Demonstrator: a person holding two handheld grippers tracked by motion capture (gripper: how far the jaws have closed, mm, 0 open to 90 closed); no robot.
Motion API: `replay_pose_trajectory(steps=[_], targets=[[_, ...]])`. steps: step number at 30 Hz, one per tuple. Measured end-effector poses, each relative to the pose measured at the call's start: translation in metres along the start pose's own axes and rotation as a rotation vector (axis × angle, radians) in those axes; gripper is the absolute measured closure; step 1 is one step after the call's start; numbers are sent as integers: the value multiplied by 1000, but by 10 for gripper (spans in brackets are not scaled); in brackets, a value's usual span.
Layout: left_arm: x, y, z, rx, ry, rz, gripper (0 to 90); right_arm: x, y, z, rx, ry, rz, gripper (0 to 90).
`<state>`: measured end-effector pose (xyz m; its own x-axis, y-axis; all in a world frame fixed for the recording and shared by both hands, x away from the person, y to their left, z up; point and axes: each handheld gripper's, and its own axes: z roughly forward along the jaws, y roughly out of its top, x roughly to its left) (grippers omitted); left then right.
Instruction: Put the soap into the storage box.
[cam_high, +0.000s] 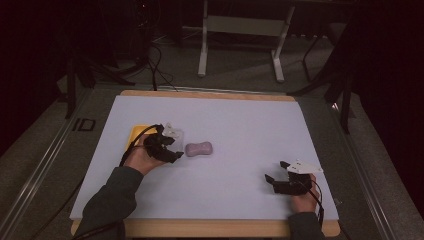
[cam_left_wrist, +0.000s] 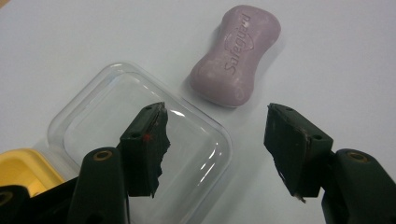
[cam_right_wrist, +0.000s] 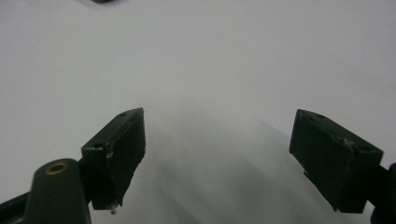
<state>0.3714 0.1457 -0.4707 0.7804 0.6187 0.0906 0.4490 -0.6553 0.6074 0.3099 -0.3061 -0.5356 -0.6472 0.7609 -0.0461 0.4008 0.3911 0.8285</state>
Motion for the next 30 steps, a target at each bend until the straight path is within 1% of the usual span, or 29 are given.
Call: replay_pose_trajectory(steps=[11,15,21,30], targets=[[4,10,4,4,-14,30,401,0,0,0,-3,0,2,181],[3,14,7,6,-20,36,400,0,0,0,-3,-1,-2,181],[3,18,9,15,-31,59,393,0,0,0,-2,-1,-1,181],[4,21,14,27,-41,67,390,0,0,0,-2,-1,0,181]])
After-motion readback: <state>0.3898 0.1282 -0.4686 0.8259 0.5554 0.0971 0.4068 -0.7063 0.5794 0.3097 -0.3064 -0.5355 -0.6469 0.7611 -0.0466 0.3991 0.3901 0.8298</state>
